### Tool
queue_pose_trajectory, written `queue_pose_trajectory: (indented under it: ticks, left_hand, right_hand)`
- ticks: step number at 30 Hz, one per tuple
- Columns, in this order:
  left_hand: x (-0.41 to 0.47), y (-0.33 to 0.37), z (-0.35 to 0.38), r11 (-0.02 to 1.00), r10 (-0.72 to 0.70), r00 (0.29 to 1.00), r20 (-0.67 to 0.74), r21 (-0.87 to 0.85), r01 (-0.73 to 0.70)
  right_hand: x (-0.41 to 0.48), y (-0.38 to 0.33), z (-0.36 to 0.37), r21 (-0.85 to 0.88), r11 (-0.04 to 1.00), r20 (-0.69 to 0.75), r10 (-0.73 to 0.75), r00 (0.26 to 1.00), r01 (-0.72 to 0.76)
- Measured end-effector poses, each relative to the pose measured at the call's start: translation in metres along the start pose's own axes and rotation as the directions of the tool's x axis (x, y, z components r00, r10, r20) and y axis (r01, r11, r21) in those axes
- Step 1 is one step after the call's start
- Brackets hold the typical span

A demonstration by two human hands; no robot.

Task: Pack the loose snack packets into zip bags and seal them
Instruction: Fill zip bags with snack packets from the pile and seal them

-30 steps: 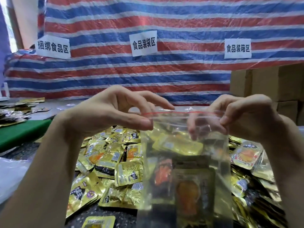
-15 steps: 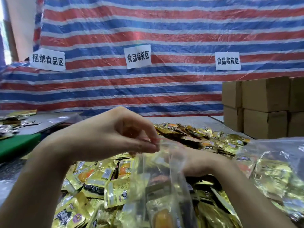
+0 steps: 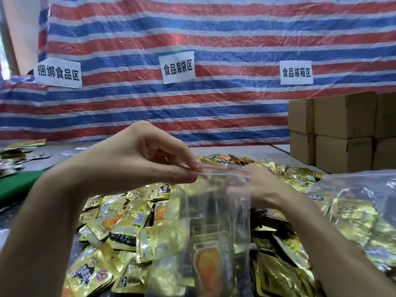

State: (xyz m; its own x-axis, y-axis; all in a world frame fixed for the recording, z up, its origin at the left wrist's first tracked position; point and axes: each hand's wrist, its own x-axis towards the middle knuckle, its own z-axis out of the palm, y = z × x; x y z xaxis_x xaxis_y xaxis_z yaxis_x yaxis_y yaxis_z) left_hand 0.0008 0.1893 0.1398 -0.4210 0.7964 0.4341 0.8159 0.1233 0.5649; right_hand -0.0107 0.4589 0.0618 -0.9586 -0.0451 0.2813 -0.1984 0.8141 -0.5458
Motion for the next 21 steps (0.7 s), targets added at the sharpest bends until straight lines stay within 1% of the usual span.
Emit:
queue_pose_trajectory:
  ticks: [2,5,8,11,13,14,15,16,17,18,19,20,21]
  left_hand:
    - [0.0,0.0,0.0,1.0,-0.004,1.0,0.003,-0.007,0.004]
    - [0.001,-0.001,0.0,1.0,-0.014,1.0,0.015,-0.008,0.014]
    - [0.001,-0.002,0.0,1.0,-0.016,1.0,0.027,-0.004,0.016]
    - [0.001,-0.005,-0.002,1.0,-0.015,0.999,0.036,-0.006,0.015]
    - [0.001,-0.008,-0.003,1.0,-0.016,0.999,0.041,-0.006,0.017]
    - [0.001,-0.009,-0.003,1.0,-0.019,0.999,0.043,-0.009,0.02]
    - [0.001,-0.009,-0.003,1.0,-0.022,0.999,0.043,-0.011,0.023]
    - [0.001,-0.009,-0.003,1.0,-0.024,0.999,0.041,-0.015,0.025]
    - [0.002,-0.009,-0.002,0.999,-0.024,0.999,0.042,-0.021,0.025]
    - [0.002,-0.009,-0.002,0.999,-0.022,0.999,0.046,-0.029,0.023]
    - [0.002,-0.009,-0.002,0.999,-0.017,0.999,0.05,-0.037,0.019]
    - [0.003,-0.008,-0.001,0.999,-0.009,0.998,0.057,-0.045,0.012]
    - [0.003,-0.007,-0.001,0.998,0.003,0.998,0.062,-0.056,0.001]
  right_hand:
    - [0.001,0.0,-0.003,0.029,0.998,-0.117,-0.045,0.992,0.049]
    - [0.005,0.003,-0.005,0.045,0.993,-0.318,-0.092,0.944,0.112]
    - [0.005,0.0,-0.01,0.093,0.987,-0.472,-0.071,0.879,0.129]
    - [0.001,-0.008,-0.023,0.159,0.974,-0.567,-0.041,0.822,0.159]
    - [-0.004,-0.016,-0.033,0.252,0.948,-0.637,0.012,0.771,0.193]
    - [-0.007,-0.02,-0.039,0.333,0.914,-0.667,0.055,0.743,0.231]
    - [-0.01,-0.024,-0.046,0.435,0.856,-0.683,0.111,0.722,0.28]
    - [-0.014,-0.029,-0.052,0.547,0.768,-0.678,0.173,0.714,0.334]
    - [-0.018,-0.034,-0.059,0.647,0.659,-0.656,0.224,0.721,0.383]
    - [-0.022,-0.037,-0.064,0.718,0.554,-0.626,0.248,0.74,0.422]
    - [-0.025,-0.04,-0.069,0.768,0.466,-0.588,0.242,0.772,0.439]
    - [-0.027,-0.041,-0.073,0.803,0.402,-0.546,0.201,0.813,0.44]
    - [-0.028,-0.043,-0.075,0.825,0.367,-0.506,0.14,0.851,0.43]
